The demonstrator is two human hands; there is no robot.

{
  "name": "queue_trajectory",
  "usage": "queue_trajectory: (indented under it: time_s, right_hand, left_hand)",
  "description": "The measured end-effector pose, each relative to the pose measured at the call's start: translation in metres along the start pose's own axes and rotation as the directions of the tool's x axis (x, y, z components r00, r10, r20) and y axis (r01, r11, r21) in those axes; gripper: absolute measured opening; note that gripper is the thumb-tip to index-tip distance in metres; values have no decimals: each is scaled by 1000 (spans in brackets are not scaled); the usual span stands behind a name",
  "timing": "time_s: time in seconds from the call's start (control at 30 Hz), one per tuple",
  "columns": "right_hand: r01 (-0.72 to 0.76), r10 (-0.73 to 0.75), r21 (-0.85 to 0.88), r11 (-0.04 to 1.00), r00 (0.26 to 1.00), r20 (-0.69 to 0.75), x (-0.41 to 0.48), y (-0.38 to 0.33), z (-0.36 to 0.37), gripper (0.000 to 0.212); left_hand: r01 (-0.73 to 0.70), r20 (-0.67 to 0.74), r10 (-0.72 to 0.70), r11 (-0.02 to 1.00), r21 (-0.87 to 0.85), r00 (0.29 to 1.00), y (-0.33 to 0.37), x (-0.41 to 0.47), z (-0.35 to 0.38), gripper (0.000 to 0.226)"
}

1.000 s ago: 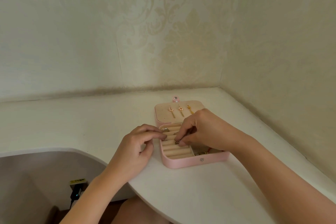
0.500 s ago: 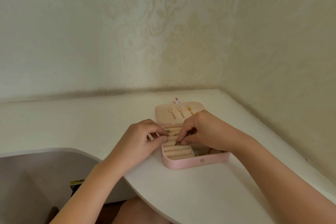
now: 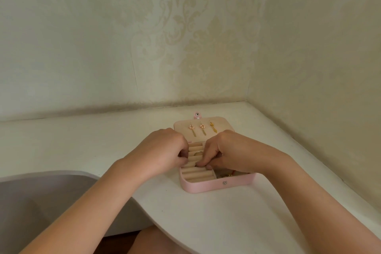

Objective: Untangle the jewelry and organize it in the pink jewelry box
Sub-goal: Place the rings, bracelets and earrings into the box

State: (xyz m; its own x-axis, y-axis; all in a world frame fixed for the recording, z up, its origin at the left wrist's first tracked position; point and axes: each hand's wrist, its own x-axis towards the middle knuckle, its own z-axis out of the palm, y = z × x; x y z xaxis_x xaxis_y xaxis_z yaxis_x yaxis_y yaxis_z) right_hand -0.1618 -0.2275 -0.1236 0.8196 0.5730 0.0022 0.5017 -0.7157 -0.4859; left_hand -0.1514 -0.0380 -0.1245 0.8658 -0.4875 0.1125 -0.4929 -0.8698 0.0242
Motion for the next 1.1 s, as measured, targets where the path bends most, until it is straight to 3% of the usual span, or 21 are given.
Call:
queue_trajectory:
  time_s: [0.27,0.63,0.73,0.83,0.9,0.97,1.03,1.1]
  right_hand:
    - [-24,24,35,999,1000,2,0,2,1,22]
    - [-17,18,99,995,1000,-5,-5,4,-8,18]
    - [-86,132,238,967,974,-184,-10,20,-30,10]
    - [-305,393,285,909,855,-339,-18,50,-50,11]
    - [-488,558,291,823,791,-252,-24,66,-54,18]
    - [-612,639,250,750,768,-39,-28,68,-50,24]
    - [-621,613,236,748,782,113,-29,66,-45,25]
    - [-568,548,302,765,822,156,-29,63,-43,22]
  left_hand:
    - [-64,-50,65,998,22,997,0,-2,6,21]
    - [19,-105,-51,958,-285,993,-7,-9,13,18]
    - [98,-230,-265,826,-556,936,-15,-4,16,8]
    - [310,-70,-482,661,-683,874,-29,12,14,22]
    - [449,188,-518,441,-777,834,-35,25,12,38]
    - [555,418,-454,226,-800,787,-39,35,10,45]
    - [604,530,-363,124,-788,766,-49,41,11,49]
    - [632,591,-294,66,-772,752,-60,46,11,49]
